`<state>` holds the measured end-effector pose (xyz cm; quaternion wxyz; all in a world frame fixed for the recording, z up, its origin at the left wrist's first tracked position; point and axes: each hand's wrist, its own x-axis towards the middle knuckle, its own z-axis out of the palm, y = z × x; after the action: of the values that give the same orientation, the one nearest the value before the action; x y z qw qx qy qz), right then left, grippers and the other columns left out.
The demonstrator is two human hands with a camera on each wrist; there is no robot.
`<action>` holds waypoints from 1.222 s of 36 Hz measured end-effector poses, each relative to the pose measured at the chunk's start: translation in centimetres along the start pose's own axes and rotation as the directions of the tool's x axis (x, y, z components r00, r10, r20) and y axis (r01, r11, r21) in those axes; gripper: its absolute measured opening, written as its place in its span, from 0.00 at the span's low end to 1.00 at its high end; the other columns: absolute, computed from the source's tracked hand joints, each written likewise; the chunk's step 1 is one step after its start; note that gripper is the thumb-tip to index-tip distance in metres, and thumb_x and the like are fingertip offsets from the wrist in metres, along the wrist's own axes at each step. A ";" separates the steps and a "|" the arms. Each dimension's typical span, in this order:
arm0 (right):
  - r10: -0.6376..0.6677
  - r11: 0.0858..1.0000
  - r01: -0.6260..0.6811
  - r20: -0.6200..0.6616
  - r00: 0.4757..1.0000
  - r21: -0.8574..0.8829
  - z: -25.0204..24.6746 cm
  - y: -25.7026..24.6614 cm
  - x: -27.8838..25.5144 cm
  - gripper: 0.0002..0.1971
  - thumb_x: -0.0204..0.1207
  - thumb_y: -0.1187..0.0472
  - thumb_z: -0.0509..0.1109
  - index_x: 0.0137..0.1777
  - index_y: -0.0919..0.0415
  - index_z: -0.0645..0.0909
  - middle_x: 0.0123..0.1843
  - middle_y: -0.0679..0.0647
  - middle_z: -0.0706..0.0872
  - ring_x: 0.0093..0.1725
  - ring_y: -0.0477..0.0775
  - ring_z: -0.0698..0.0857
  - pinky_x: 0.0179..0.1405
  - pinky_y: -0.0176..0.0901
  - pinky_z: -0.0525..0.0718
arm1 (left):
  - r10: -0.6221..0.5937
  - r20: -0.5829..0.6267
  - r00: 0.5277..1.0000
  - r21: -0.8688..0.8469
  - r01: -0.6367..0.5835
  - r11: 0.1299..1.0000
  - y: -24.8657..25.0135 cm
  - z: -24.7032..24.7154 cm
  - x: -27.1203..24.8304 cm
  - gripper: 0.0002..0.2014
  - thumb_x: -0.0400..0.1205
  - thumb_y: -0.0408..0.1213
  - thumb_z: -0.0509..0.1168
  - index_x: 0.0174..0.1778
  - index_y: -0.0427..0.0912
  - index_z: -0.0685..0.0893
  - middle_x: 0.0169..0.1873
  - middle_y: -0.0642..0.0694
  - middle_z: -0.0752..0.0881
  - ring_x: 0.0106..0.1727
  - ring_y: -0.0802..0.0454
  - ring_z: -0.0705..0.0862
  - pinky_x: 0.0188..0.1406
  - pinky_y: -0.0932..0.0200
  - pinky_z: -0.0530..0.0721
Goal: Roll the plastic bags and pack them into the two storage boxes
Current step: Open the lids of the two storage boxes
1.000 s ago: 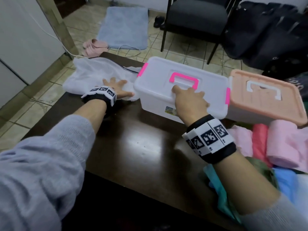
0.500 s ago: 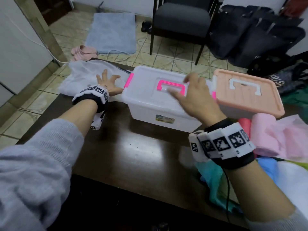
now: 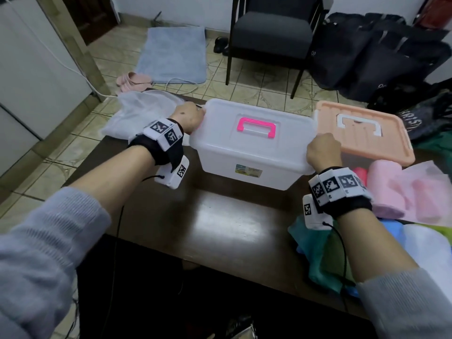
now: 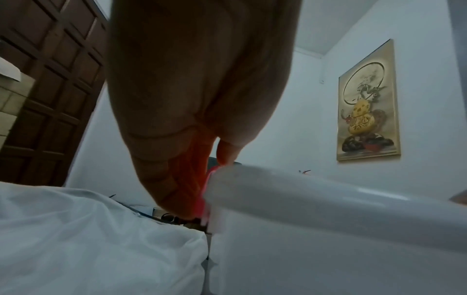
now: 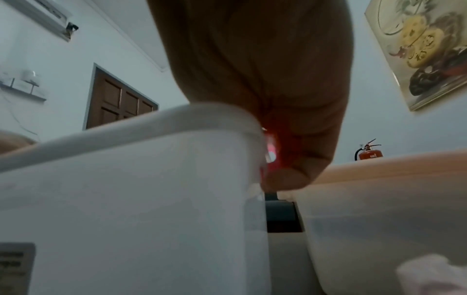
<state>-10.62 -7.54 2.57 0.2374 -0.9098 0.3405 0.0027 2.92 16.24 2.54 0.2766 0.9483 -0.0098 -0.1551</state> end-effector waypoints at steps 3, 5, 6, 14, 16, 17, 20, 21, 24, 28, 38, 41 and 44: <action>0.032 0.999 -0.032 0.028 0.999 -0.006 -0.1 0.5 0.4 0.16 0.81 0.73 0.52 0.64 0.80 0.72 0.66 0.73 0.77 0.65 0.70 0.76 0.49 0.46 0.70 | -0.002 -0.016 1.000 0.000 0.002 1.000 0.6 0.1 -1.0 0.22 0.89 0.39 0.48 0.62 0.21 0.76 0.64 0.24 0.77 0.64 0.30 0.76 0.58 0.48 0.74; 0.040 0.999 -0.039 0.046 0.998 -0.018 -0.5 0.6 0.4 0.15 0.81 0.73 0.53 0.62 0.80 0.73 0.65 0.74 0.77 0.66 0.70 0.76 0.53 0.47 0.72 | -0.009 -0.026 1.000 0.014 0.009 1.000 0.6 0.2 -1.3 0.19 0.89 0.33 0.47 0.63 0.24 0.77 0.64 0.26 0.77 0.65 0.31 0.76 0.57 0.49 0.73; 0.038 0.999 -0.037 0.054 0.998 -0.025 -0.8 0.6 0.3 0.15 0.82 0.73 0.53 0.62 0.81 0.74 0.66 0.74 0.77 0.66 0.70 0.76 0.56 0.49 0.73 | -0.007 -0.031 0.999 0.025 0.008 1.000 0.4 0.2 -1.3 0.18 0.88 0.32 0.48 0.62 0.25 0.78 0.64 0.27 0.78 0.64 0.32 0.77 0.55 0.50 0.74; -0.276 0.958 0.257 -0.165 0.947 -0.125 -0.9 -0.7 -2.1 0.19 0.84 0.53 0.58 0.66 0.68 0.71 0.66 0.64 0.73 0.65 0.63 0.73 0.60 0.54 0.74 | -0.016 0.000 1.000 -0.238 0.016 0.971 -0.9 -0.2 -1.6 0.14 0.84 0.29 0.52 0.32 0.38 0.75 0.34 0.37 0.79 0.41 0.39 0.78 0.44 0.52 0.79; -0.501 0.865 0.501 0.008 0.865 -0.018 -0.5 -1.9 -3.4 0.23 0.79 0.46 0.66 0.65 0.62 0.73 0.60 0.57 0.75 0.59 0.56 0.75 0.57 0.48 0.74 | -0.049 0.024 0.999 -0.333 0.054 0.942 -1.0 -0.2 -1.5 0.12 0.85 0.28 0.51 0.43 0.35 0.80 0.38 0.37 0.80 0.41 0.42 0.80 0.48 0.47 0.84; -0.572 0.817 0.576 0.125 0.811 0.008 -0.3 -2.4 -4.2 0.25 0.74 0.44 0.70 0.64 0.59 0.74 0.56 0.53 0.73 0.56 0.53 0.75 0.55 0.45 0.74 | -0.064 0.046 0.997 -0.366 0.077 0.928 -1.0 -0.3 -1.6 0.12 0.86 0.27 0.51 0.46 0.34 0.80 0.38 0.38 0.81 0.41 0.43 0.80 0.47 0.48 0.86; -0.635 0.703 0.698 0.318 0.704 -0.140 0.9 -3.4 -5.4 0.28 0.66 0.44 0.78 0.61 0.55 0.73 0.54 0.50 0.71 0.55 0.50 0.72 0.54 0.47 0.76 | -0.074 0.091 0.993 -0.457 0.108 0.883 -0.9 -0.2 -1.6 0.16 0.87 0.25 0.48 0.36 0.39 0.75 0.33 0.46 0.76 0.36 0.47 0.79 0.28 0.59 0.83; -0.643 0.677 0.710 0.313 0.699 -0.194 1.2 -3.6 -5.5 0.24 0.68 0.48 0.77 0.59 0.55 0.74 0.53 0.50 0.73 0.55 0.51 0.74 0.52 0.47 0.77 | -0.085 0.105 0.991 -0.477 0.125 0.870 -0.9 -0.2 -1.6 0.18 0.88 0.26 0.46 0.35 0.41 0.73 0.33 0.46 0.76 0.34 0.48 0.78 0.24 0.60 0.81; -0.657 0.665 0.715 0.285 0.698 -0.217 1.0 -4.4 -5.4 0.13 0.71 0.59 0.75 0.53 0.56 0.77 0.49 0.51 0.77 0.51 0.55 0.80 0.44 0.44 0.76 | -0.093 0.115 0.989 -0.521 0.139 0.842 -1.4 -0.2 -1.6 0.17 0.87 0.24 0.48 0.36 0.39 0.75 0.33 0.44 0.78 0.27 0.51 0.79 0.15 0.62 0.81; -0.641 0.682 0.717 0.352 0.682 -0.148 -0.9 -5.4 -5.2 0.12 0.70 0.58 0.77 0.48 0.53 0.77 0.46 0.48 0.78 0.47 0.50 0.77 0.42 0.40 0.71 | -0.075 0.130 0.989 -0.485 0.129 0.865 -2.3 -0.2 -1.1 0.14 0.84 0.25 0.56 0.34 0.41 0.76 0.37 0.44 0.78 0.30 0.53 0.77 0.22 0.64 0.82; -0.728 0.648 0.735 0.124 0.675 -0.197 -7.4 -8.8 -3.1 0.13 0.80 0.62 0.65 0.63 0.62 0.80 0.58 0.56 0.83 0.52 0.52 0.79 0.49 0.36 0.72 | -0.098 0.212 0.972 -0.523 0.198 0.829 -3.5 -0.5 -1.5 0.15 0.83 0.19 0.51 0.38 0.34 0.81 0.34 0.39 0.78 0.28 0.47 0.77 0.14 0.61 0.81; -0.728 0.652 0.711 0.045 0.684 -0.262 -8.3 -10.3 -1.6 0.14 0.82 0.65 0.60 0.62 0.64 0.82 0.62 0.63 0.84 0.60 0.62 0.82 0.58 0.47 0.78 | -0.111 0.221 0.969 -0.474 0.206 0.856 -3.0 -1.2 -1.3 0.10 0.88 0.31 0.53 0.45 0.34 0.78 0.39 0.39 0.78 0.28 0.48 0.79 0.20 0.55 0.84; -0.729 0.644 0.689 0.008 0.685 -0.331 -8.7 -11.7 0.4 0.14 0.82 0.66 0.58 0.58 0.69 0.83 0.59 0.67 0.84 0.59 0.68 0.81 0.58 0.52 0.78 | -0.093 0.083 0.992 -0.349 0.116 0.930 -2.8 -1.8 0.2 0.14 0.88 0.35 0.52 0.65 0.32 0.74 0.53 0.37 0.79 0.40 0.42 0.82 0.38 0.54 0.81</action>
<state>-4.45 -3.86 15.22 0.0527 -0.9935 -0.0340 -0.0950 3.44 19.48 2.45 0.4332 0.8769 0.0595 -0.1998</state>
